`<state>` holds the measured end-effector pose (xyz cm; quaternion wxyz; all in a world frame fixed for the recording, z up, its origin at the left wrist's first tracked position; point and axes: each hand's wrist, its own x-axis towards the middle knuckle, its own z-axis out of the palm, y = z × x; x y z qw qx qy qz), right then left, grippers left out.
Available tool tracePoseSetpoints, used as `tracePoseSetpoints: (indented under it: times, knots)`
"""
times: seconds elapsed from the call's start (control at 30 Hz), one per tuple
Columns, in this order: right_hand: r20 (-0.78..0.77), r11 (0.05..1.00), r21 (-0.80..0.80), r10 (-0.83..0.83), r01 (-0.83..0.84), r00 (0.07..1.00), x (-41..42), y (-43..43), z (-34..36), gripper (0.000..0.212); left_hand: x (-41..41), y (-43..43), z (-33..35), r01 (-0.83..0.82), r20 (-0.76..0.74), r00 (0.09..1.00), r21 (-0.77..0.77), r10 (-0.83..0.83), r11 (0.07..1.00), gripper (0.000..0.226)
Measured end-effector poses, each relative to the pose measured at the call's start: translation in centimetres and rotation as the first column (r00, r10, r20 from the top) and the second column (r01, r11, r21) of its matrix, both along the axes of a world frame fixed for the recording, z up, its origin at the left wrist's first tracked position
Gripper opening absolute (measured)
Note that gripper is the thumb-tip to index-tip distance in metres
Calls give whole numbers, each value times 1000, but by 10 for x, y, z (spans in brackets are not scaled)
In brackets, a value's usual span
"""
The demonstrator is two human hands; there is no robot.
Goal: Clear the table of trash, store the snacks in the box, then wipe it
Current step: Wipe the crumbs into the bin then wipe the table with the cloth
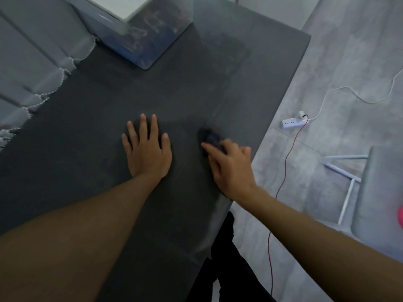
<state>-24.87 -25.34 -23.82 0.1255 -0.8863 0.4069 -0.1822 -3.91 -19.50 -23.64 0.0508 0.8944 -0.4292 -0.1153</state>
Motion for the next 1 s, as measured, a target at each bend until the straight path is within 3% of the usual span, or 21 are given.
tracePoseSetpoints:
  times: [0.07,0.13,0.27,0.33,0.4,0.5,0.53,0.6,0.67,0.73,0.8,0.9,0.93,1.0]
  knots:
    - [-23,976,-43,214,-215,977,-13,-10,2,33,-3,-4,-4,-56,40,998,2,56,998,63]
    - [-74,966,-93,236,-243,969,-20,-40,1,34,-5,-4,-6,-58,75,996,22,57,998,64]
    - [-23,972,-3,-235,235,972,-11,-93,-7,37,-4,-4,-7,-60,95,994,40,56,997,65]
    - [-14,946,37,-322,323,947,2,-89,-7,36,-3,-5,-8,-60,100,993,41,56,997,66]
    - [4,978,18,-209,209,978,12,-70,-5,35,-2,-5,-8,-59,100,994,43,55,997,66]
    - [-8,981,-63,183,-184,983,11,-62,-3,32,-2,-4,-9,-52,111,993,48,47,997,66]
    - [-40,966,-93,240,-242,970,11,-73,-2,31,-1,-3,-9,-52,117,992,54,45,997,67]
    - [-64,985,-115,122,-129,990,21,-106,-2,33,-1,-3,-9,-50,123,992,63,42,997,67]
    - [-33,989,-26,-143,142,989,37,-135,-3,35,-1,-3,-9,-49,126,991,67,40,997,67]
    - [-6,970,68,-236,235,972,55,-137,-1,35,-1,-4,-9,-50,136,990,71,40,996,67]
    - [6,995,42,-95,95,995,68,-113,-1,33,-1,-4,-9,-54,144,989,82,42,995,67]
    - [-6,958,-49,284,-284,959,68,-87,0,28,-1,-4,-8,-55,142,989,82,43,995,67]
    - [-27,938,-74,338,-339,941,69,-95,0,28,-1,-4,-8,-56,138,989,81,44,995,67]
    - [-36,970,-94,224,-226,974,81,-124,-1,30,-1,-4,-7,-54,133,990,83,43,995,67]
